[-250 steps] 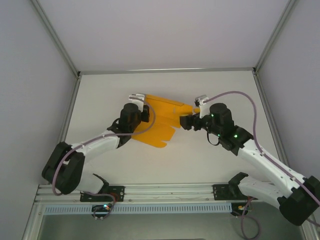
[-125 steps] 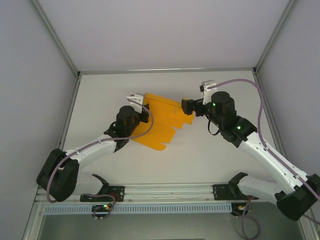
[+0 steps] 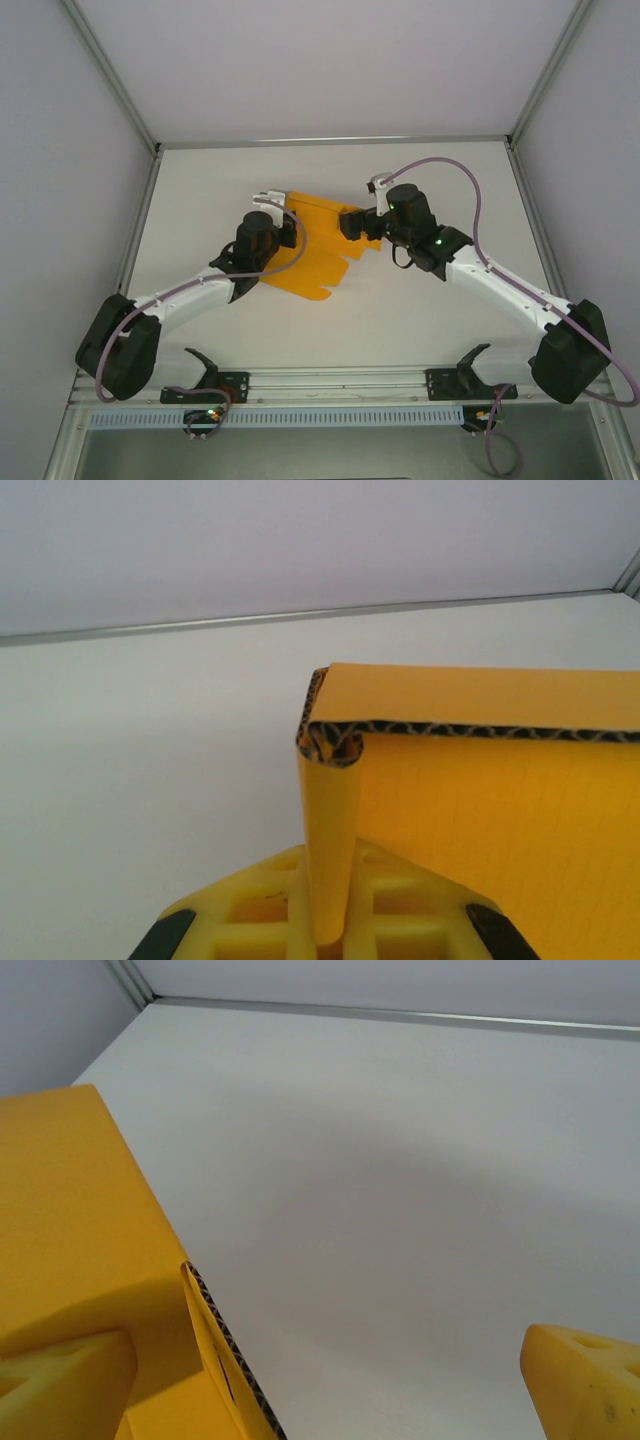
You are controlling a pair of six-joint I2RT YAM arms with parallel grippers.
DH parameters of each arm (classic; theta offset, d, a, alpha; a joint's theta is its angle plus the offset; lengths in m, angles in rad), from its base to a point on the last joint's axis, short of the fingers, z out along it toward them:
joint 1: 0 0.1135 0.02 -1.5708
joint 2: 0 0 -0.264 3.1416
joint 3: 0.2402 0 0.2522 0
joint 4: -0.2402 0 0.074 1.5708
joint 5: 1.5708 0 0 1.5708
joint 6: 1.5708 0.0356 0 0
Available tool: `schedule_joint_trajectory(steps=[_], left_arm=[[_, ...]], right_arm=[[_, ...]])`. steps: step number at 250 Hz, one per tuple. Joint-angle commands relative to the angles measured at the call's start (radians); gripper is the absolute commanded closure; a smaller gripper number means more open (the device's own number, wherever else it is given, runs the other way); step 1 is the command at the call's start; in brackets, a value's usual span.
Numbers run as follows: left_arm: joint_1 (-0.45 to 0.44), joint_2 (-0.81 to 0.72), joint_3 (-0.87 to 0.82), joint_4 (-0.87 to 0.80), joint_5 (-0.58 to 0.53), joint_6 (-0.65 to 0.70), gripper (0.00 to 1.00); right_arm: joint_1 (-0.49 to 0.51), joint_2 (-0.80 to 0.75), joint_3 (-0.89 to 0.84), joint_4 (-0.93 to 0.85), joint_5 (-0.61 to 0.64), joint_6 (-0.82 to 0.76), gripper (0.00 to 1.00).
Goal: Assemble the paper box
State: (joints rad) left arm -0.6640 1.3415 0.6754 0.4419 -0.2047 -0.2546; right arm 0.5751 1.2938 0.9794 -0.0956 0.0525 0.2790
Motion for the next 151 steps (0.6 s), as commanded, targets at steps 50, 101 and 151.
schedule_joint_trajectory(steps=[50,101,151], left_arm=[[-0.012,0.011,0.023,0.08,0.089,-0.15,1.0],[-0.014,-0.011,0.02,0.06,0.05,-0.164,1.0],[-0.01,-0.063,-0.014,0.032,-0.032,-0.129,1.0]], right_arm=[[0.048,0.013,-0.152,0.432,0.325,0.352,0.0],[0.116,-0.041,-0.165,0.345,0.425,0.352,0.0],[0.12,-0.248,-0.215,0.036,0.342,0.347,0.0]])
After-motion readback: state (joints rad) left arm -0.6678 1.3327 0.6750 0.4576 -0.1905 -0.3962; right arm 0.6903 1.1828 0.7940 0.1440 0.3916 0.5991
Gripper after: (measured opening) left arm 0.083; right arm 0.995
